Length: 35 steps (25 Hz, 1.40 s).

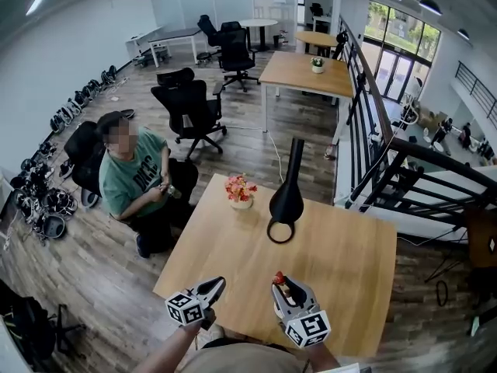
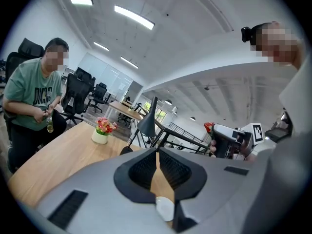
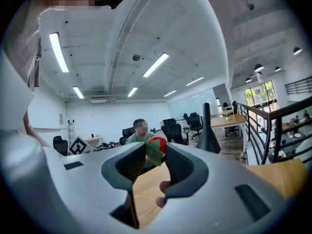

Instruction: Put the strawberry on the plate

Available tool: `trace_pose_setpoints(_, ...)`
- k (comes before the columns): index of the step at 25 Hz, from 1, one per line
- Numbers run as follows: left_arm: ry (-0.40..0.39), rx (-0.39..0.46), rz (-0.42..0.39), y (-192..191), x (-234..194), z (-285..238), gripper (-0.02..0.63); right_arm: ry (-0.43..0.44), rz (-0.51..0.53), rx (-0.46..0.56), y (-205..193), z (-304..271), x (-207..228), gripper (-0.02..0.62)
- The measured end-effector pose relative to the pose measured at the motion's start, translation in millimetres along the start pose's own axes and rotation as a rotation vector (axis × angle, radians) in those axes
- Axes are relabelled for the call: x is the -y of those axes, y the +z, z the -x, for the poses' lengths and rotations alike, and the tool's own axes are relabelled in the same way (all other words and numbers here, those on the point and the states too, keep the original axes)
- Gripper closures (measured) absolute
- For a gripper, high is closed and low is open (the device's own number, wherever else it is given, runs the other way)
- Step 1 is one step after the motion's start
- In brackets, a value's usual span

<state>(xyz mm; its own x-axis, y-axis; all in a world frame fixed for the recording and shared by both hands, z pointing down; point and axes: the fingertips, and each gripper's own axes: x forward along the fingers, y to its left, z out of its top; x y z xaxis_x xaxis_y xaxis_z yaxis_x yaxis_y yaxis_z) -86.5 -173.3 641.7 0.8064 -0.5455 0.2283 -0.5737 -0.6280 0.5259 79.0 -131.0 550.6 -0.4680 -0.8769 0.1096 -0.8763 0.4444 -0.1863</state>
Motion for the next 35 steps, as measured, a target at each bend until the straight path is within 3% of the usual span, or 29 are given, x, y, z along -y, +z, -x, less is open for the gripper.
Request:
trace_pose_setpoints(12, -0.016, -0.014, -0.003, -18, 39, -26, 0.601, -0.02, 0.004, 0.017, 3, 44, 30, 0.462)
trace_pose_setpoints(35, -0.053, -0.038, 0.027, -65, 101, -69, 0.6, -0.069, 0.014, -0.097, -38, 113, 78, 0.462)
